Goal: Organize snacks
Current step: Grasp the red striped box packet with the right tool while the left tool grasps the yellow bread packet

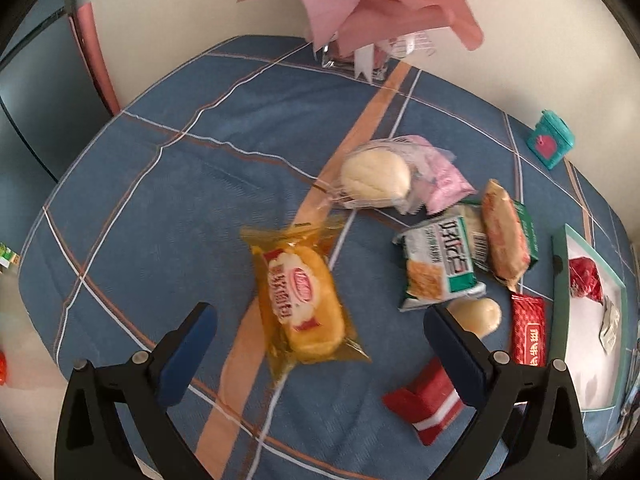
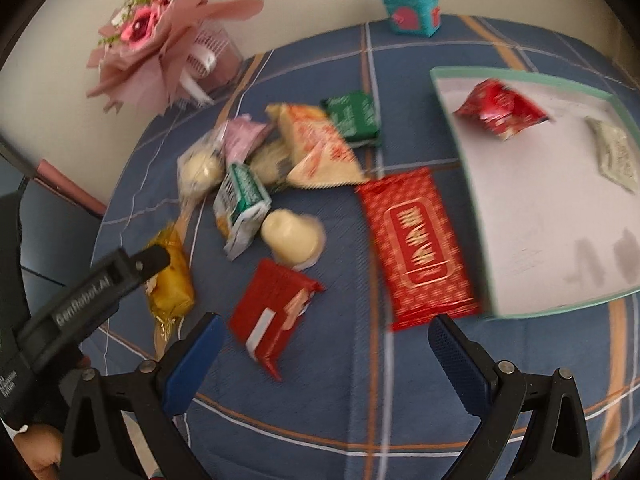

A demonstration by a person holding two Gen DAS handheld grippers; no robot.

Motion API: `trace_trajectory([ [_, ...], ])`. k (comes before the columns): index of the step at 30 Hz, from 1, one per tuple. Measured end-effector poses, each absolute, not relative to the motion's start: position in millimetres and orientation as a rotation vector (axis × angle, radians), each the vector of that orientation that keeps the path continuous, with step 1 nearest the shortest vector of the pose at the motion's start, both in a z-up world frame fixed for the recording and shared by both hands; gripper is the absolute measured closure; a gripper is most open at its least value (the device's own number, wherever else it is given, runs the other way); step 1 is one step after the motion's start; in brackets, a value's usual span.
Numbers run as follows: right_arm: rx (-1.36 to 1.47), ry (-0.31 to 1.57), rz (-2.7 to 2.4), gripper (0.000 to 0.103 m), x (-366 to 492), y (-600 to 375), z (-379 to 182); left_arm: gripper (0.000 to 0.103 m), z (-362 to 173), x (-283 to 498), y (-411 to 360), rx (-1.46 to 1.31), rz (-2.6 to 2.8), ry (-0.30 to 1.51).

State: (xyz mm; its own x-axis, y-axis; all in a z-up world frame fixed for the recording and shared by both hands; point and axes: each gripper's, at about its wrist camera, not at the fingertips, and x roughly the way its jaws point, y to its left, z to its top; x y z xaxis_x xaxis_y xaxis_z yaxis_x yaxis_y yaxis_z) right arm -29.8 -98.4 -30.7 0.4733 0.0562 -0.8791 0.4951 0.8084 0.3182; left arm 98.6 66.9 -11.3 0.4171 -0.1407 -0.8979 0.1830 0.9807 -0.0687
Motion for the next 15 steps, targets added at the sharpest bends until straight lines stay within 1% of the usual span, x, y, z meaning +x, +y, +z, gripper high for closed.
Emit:
trace_trajectory([
  [6, 0.588, 1.095, -0.278, 0.0, -12, -77, -50, 0.0, -28, 111, 81, 0.009, -0.188, 1.17],
  [15, 0.533, 1.133, -0.303, 0.0, 14, -57, -70, 0.0, -43, 125, 81, 0.018, -0.182, 1.176],
])
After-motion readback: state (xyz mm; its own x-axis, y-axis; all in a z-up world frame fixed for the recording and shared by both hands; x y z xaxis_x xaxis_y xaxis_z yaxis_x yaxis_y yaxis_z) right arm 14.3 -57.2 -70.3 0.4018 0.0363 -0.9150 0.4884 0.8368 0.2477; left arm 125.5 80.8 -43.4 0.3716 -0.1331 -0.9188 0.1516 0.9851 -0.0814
